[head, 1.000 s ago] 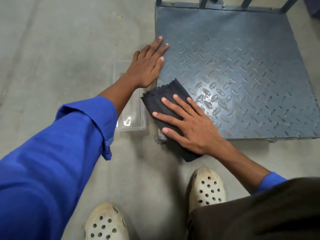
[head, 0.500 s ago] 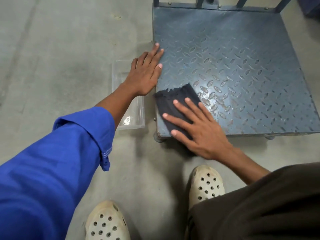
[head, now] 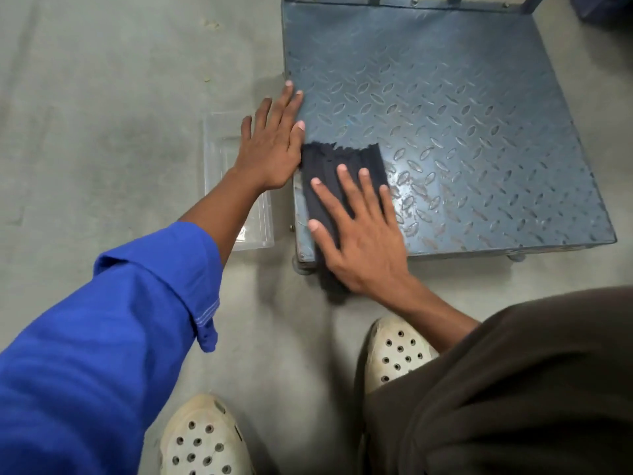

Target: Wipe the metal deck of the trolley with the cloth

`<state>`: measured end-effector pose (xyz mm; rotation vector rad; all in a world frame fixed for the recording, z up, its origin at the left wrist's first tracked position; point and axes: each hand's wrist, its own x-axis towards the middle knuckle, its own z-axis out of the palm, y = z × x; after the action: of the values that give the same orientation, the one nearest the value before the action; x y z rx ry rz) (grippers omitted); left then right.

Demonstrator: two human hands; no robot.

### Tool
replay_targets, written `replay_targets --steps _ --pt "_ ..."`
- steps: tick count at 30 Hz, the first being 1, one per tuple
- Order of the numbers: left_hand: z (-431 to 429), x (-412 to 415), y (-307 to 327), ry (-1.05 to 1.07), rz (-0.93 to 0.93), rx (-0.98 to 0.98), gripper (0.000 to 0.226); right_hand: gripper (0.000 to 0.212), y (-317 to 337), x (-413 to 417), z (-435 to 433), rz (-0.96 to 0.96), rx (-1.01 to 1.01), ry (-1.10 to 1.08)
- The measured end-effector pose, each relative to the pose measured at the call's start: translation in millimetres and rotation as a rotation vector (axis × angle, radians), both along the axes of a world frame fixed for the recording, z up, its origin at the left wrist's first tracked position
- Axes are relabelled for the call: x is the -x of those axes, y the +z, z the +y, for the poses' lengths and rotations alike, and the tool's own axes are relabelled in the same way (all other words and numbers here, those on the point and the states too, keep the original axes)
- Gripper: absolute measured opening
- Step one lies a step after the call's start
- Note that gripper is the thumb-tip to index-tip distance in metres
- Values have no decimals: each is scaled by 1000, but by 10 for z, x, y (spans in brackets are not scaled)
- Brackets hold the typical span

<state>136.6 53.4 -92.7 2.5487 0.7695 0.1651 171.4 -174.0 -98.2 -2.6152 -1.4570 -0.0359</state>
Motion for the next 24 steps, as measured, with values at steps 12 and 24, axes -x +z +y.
replay_targets --steps 12,24 --pt "-938 193 -138 1 -12 -231 67 59 69 -626 -312 57 6 -194" --pt "-845 -108 -125 140 13 -190 67 60 63 -882 -30 64 -38 -258"
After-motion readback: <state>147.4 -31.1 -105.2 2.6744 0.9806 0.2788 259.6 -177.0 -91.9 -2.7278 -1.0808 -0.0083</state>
